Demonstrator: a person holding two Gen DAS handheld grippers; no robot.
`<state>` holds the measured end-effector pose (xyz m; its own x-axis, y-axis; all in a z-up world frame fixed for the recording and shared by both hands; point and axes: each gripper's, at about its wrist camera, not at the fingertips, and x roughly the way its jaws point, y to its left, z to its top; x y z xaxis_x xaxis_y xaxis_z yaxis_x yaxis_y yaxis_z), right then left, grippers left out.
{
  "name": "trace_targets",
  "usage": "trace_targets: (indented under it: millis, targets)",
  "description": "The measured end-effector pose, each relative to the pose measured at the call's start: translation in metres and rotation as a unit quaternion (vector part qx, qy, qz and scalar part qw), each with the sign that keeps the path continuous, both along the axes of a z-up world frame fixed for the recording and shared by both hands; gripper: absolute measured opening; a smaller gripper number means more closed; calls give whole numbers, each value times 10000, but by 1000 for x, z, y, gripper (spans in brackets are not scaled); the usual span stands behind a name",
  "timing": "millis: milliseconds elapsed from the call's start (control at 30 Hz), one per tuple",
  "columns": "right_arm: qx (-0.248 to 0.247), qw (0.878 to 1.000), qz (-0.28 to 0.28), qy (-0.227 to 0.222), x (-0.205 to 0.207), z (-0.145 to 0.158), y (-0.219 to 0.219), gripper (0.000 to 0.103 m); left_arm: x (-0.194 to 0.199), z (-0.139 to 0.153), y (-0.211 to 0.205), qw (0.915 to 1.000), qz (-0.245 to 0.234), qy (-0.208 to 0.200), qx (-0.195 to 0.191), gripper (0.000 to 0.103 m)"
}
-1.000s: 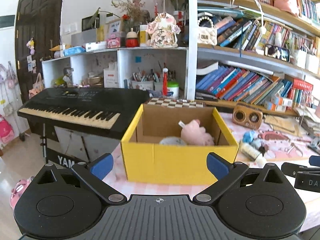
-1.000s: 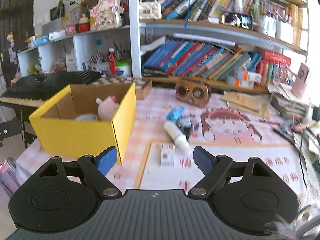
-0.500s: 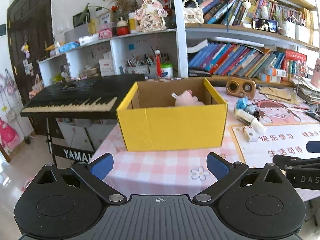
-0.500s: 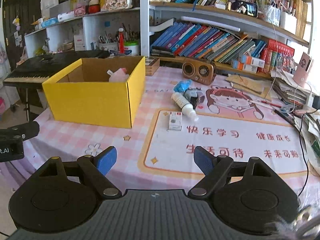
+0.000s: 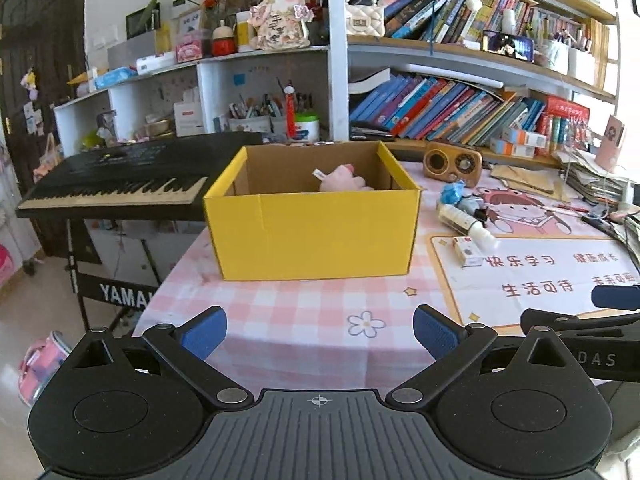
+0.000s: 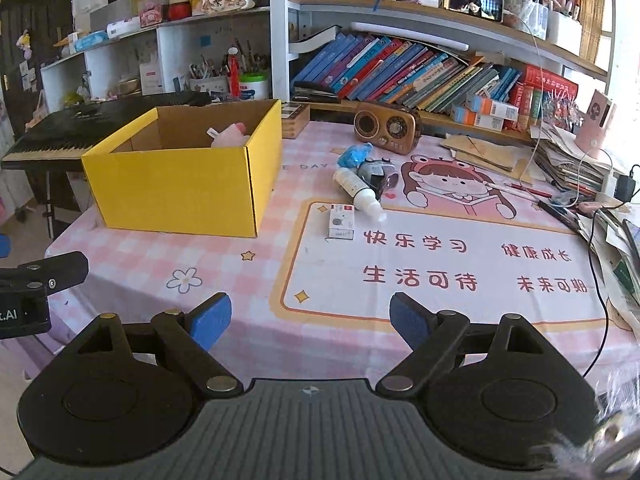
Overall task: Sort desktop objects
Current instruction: 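Move both tools back toward the remaining items on the desk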
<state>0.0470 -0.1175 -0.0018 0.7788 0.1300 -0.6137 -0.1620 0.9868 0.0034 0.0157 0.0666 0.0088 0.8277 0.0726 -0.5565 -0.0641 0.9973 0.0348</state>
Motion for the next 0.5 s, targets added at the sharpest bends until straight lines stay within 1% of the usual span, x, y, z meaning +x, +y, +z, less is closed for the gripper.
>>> trace_targets:
  millis: [200,500]
  targets:
    - [7,9999,-97,53,-2,-1,-5,86,1,-1,-4,9999,-114,49,-29,101]
    - [19,9994,-336,104,-7,-2,-17,86,7,-5,-17,9985,-505,189,-73,101]
